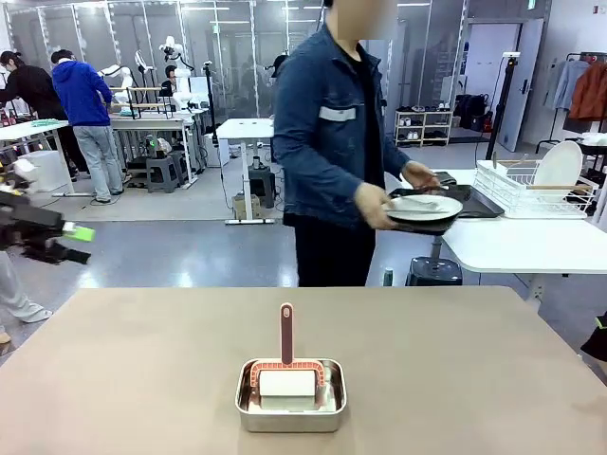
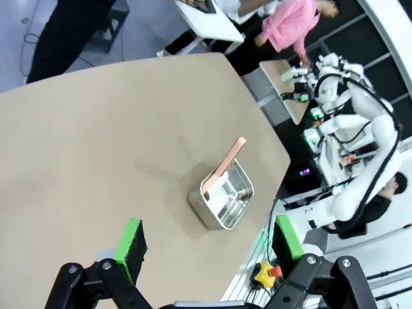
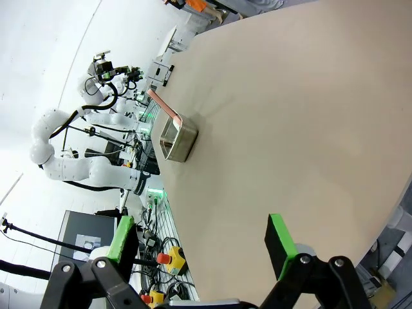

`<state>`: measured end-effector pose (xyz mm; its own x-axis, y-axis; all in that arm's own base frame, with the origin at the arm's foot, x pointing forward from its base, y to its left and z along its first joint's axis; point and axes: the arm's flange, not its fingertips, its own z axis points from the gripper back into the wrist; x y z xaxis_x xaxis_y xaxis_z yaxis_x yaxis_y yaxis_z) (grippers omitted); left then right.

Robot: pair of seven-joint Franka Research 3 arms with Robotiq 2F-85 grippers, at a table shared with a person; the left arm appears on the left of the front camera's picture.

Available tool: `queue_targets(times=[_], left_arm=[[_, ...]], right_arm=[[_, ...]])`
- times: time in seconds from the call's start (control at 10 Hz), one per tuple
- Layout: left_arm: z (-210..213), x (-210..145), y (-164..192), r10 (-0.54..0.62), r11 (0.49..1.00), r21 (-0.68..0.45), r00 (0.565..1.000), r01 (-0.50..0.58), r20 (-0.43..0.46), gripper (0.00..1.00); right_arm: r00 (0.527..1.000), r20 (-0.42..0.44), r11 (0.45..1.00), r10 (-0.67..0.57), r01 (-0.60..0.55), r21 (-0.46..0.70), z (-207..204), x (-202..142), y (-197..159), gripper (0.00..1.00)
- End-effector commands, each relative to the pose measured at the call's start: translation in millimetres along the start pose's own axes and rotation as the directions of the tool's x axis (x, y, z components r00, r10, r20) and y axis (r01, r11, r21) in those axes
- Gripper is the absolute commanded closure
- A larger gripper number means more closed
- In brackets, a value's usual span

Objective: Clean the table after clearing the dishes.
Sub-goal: When the right (or left) Handle tray is removed, use the right hand (or left hand) to clean the right (or left) side of the table with the Lint Roller.

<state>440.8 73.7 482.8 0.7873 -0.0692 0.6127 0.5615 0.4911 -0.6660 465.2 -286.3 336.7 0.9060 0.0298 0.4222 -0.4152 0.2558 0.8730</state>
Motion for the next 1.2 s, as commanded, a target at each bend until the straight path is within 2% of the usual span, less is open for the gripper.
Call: queue_targets(times=[0.0,0.2,0.3,0.5,0.7,0.8,0.9,1.0,1.1], left_arm=[[-42.6,6.6,-27.3,-0.035,0.998,0.039,0.997,0.038,-0.075,0.0],[-111.1,19.5,-84.3,-0.18,0.981,0.033,0.965,0.189,-0.192,0.0],[-138.5,28.2,-111.5,-0.274,0.954,0.047,0.927,0.295,-0.256,0.0],[-194.5,53.9,-172.9,-0.464,0.862,0.039,0.818,0.506,-0.341,0.0],[-243.5,71.2,-211.1,-0.589,0.766,-0.006,0.698,0.643,-0.408,0.0],[-264.2,77.4,-222.3,-0.639,0.708,-0.045,0.612,0.705,-0.465,0.0],[-282.9,82.3,-228.7,-0.682,0.636,-0.089,0.504,0.767,-0.53,0.0],[-296.8,86.4,-232.6,-0.709,0.588,-0.128,0.433,0.798,-0.557,0.0],[-311.1,87.8,-232.8,-0.719,0.537,-0.178,0.337,0.824,-0.608,0.0]], right_arm=[[1.0,0.001,1.0,0.02,-0.02,0.001,-1.8,-2.8,2.8,0.0],[1.0,0.001,1.0,0.02,-0.02,0.001,-1.8,-2.8,2.8,0.0],[1.0,0.001,1.0,0.02,-0.02,0.001,-1.8,-2.8,2.8,0.0],[1.0,0.001,1.0,0.02,-0.02,0.001,-1.8,-2.8,2.8,0.0],[1.0,0.001,1.0,0.02,-0.02,0.001,-1.8,-2.8,2.8,0.0],[1.0,0.001,1.0,0.02,-0.02,0.001,-1.8,-2.8,2.8,0.0],[1.0,0.001,1.0,0.02,-0.02,0.001,-1.8,-2.8,2.8,0.0],[1.0,0.001,1.0,0.02,-0.02,0.001,-1.8,-2.8,2.8,0.0],[1.0,0.001,1.0,0.02,-0.02,0.001,-1.8,-2.8,2.8,0.0]])
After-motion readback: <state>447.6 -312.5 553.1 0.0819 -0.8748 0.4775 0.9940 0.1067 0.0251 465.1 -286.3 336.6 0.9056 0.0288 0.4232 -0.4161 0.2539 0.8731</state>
